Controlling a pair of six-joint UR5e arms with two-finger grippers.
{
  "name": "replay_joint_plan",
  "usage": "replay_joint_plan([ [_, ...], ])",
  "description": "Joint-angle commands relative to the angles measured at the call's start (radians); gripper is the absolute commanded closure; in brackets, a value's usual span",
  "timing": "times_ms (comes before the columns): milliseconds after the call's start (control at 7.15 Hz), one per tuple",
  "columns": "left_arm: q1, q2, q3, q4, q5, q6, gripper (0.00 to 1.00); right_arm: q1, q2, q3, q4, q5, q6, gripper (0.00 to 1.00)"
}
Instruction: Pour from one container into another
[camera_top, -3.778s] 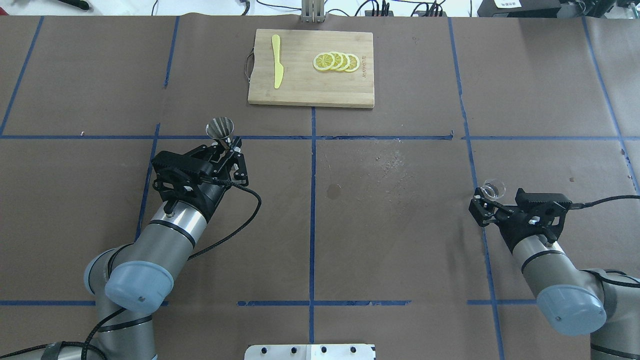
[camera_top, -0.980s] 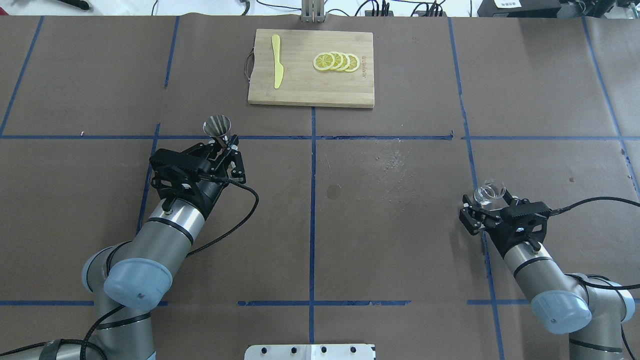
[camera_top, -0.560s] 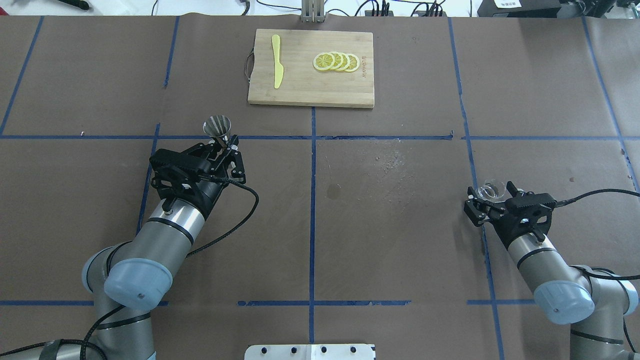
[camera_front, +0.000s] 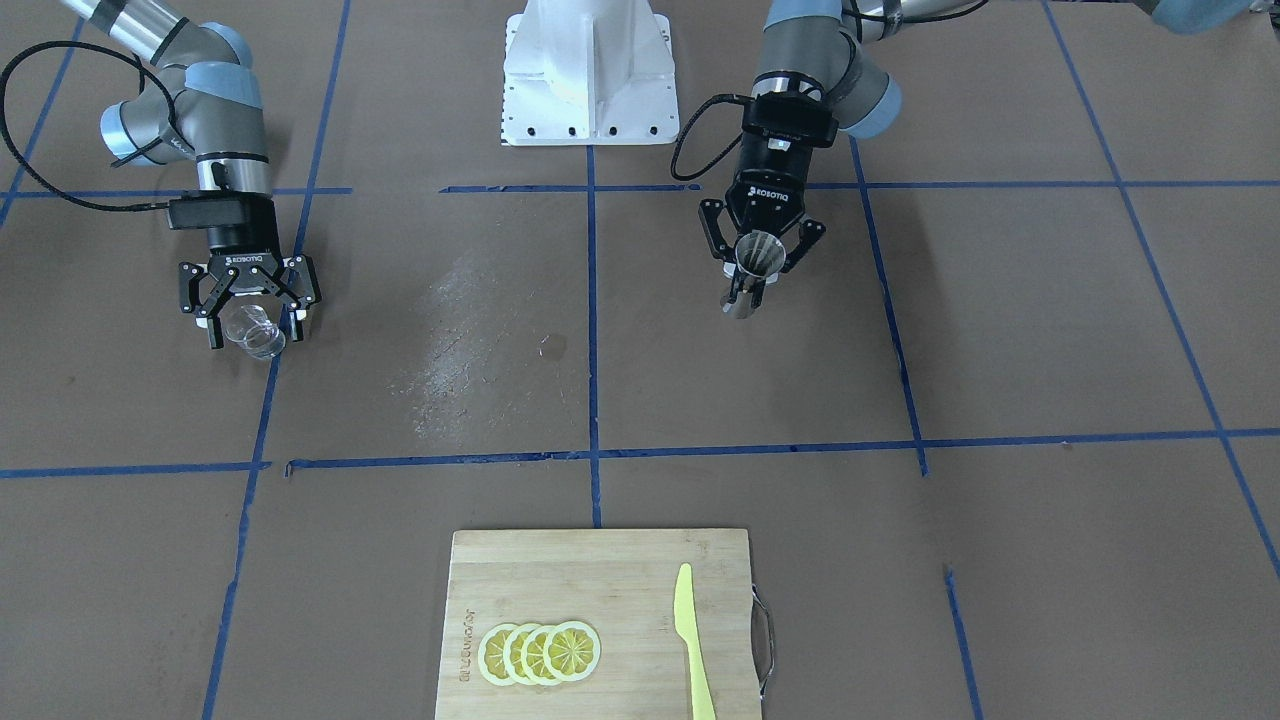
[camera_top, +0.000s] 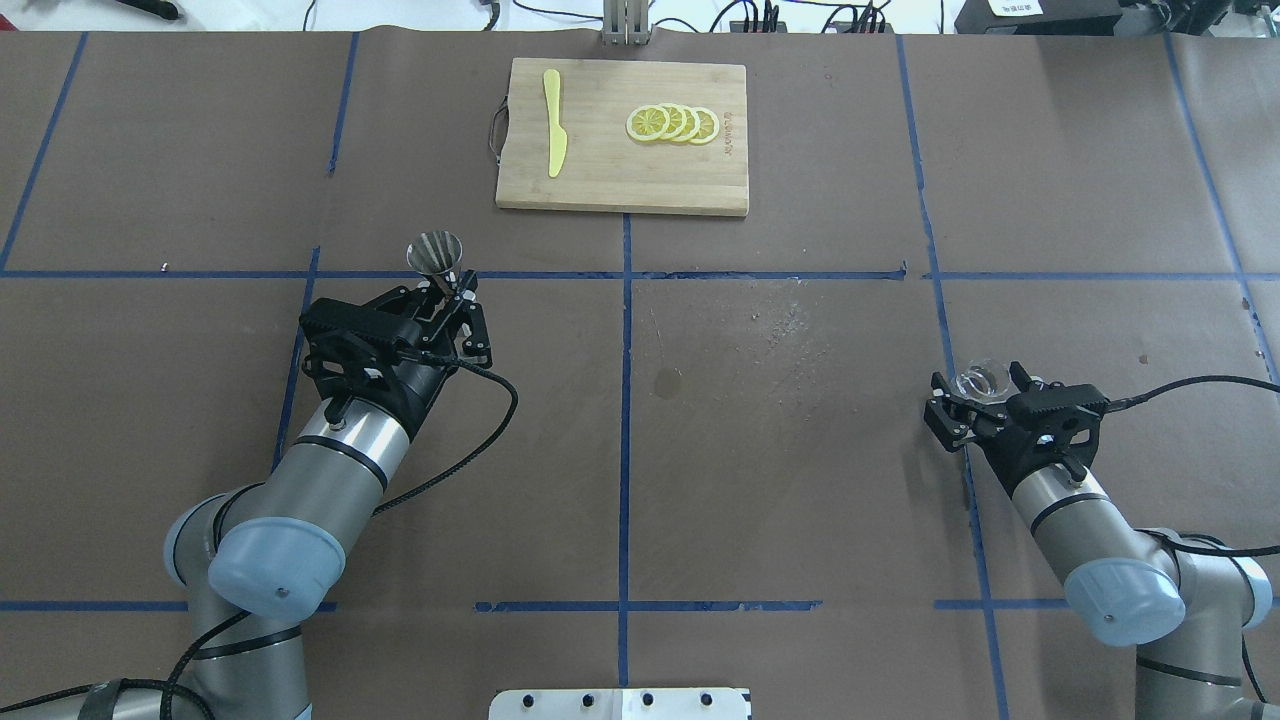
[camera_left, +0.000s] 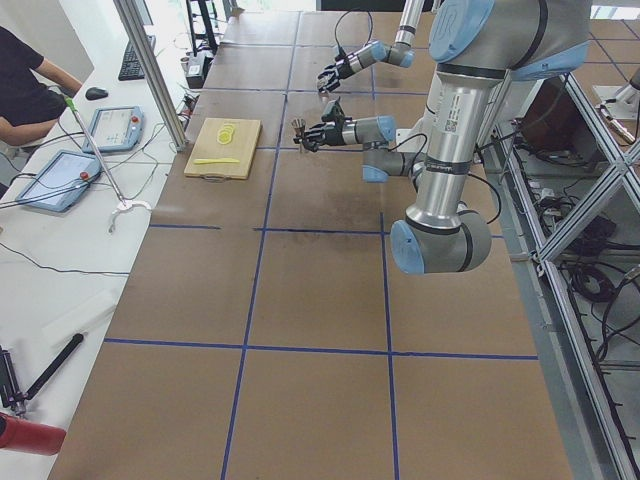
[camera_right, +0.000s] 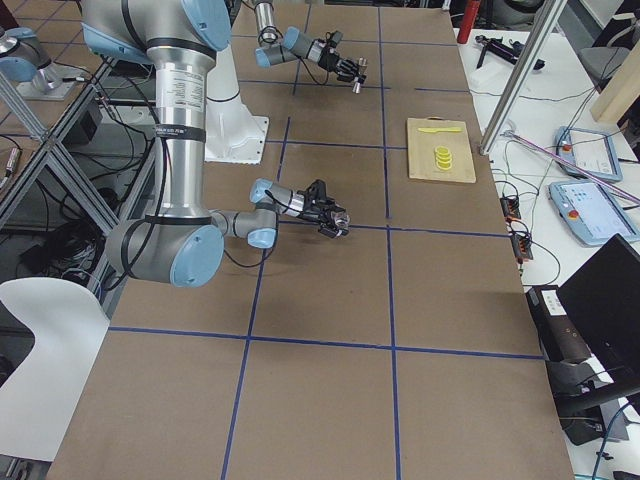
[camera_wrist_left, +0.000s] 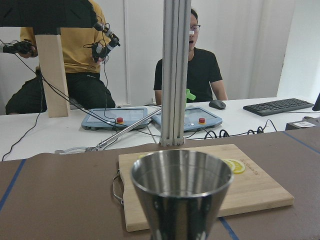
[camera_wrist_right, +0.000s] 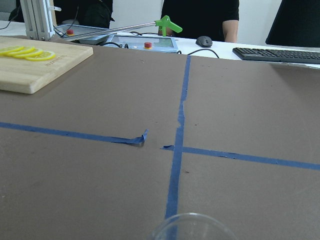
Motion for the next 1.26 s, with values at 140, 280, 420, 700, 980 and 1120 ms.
replay_joint_plan([
  [140, 0.0, -0.001, 0.0, -0.001, -0.001, 0.0, 1.0, 0.001, 0.005, 0.002, 0.002, 0.006, 0.002, 0.13],
  [280, 0.0, 0.004, 0.0, 0.001, 0.001, 0.0, 1.0, 0.002, 0.005, 0.005, 0.0, 0.009, 0.0, 0.19],
  [420, -0.001, 0.006, 0.0, 0.001, 0.001, 0.029, 1.0, 0.004, 0.004, 0.005, 0.0, 0.012, 0.0, 0.23],
  [700, -0.002, 0.002, -0.002, -0.001, 0.001, 0.049, 1.0, 0.004, 0.004, 0.005, 0.002, 0.014, 0.0, 0.23],
  [980, 0.0, -0.001, -0.002, -0.001, 0.001, 0.049, 1.0, 0.005, 0.004, 0.005, 0.002, 0.014, 0.0, 0.22],
  [1120, 0.0, -0.001, -0.002, -0.001, 0.001, 0.049, 1.0, 0.005, 0.002, 0.005, 0.0, 0.014, 0.0, 0.22],
])
